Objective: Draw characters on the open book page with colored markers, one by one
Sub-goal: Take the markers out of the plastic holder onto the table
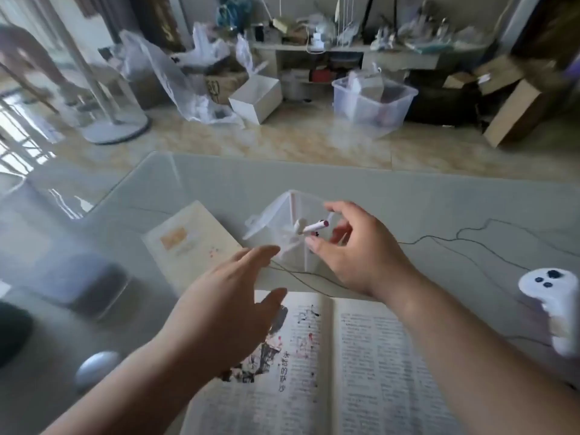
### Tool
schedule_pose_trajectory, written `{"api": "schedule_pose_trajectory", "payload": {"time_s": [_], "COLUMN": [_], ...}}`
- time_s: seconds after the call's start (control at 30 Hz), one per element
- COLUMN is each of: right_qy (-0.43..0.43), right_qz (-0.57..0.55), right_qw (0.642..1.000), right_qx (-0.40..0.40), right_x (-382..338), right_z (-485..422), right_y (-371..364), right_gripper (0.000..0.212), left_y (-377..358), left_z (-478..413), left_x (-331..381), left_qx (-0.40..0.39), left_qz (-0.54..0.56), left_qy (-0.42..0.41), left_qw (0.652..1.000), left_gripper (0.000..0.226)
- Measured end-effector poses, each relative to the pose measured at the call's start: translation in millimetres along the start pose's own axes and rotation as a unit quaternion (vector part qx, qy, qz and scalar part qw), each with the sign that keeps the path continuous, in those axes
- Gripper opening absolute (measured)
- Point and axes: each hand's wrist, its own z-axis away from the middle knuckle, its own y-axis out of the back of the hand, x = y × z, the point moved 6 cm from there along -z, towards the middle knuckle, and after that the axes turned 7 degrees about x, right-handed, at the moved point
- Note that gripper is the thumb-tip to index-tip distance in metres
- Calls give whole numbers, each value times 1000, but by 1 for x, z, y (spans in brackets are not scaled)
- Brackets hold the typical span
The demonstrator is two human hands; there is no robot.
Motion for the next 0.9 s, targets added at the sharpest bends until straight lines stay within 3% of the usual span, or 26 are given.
{"api": "schedule_pose_trajectory", "payload": {"time_s": [0.13, 0.33, 0.43, 0.7, 0.83, 0.9], "right_qy": [0, 21, 24, 60, 40, 38], "right_qz": [37, 79, 77, -3, -95, -121], "right_qw": [999, 996, 996, 993, 982, 973], "right_qx": [2, 33, 36, 100, 158, 191], "right_x": [-18, -28, -32, -44, -60, -70], "right_z": [-5, -6, -6, 3, 23, 40], "right_y": [-8, -16, -18, 13, 41, 60], "right_gripper": [39, 14, 5, 14, 3, 8], "left_y": [3, 7, 16, 41, 43, 48], "left_z": [-4, -14, -12, 0, 0, 1], "left_x": [-5, 6, 16, -19, -8, 2], "left_qx": [-25, -111, -109, -100, -91, -72], "left_qz": [5, -28, 6, 76, 82, 98], "left_qy": [28, 21, 17, 103, 89, 72], "left_qw": [999, 993, 994, 987, 988, 990], "left_gripper": [40, 45, 47, 43, 39, 36]}}
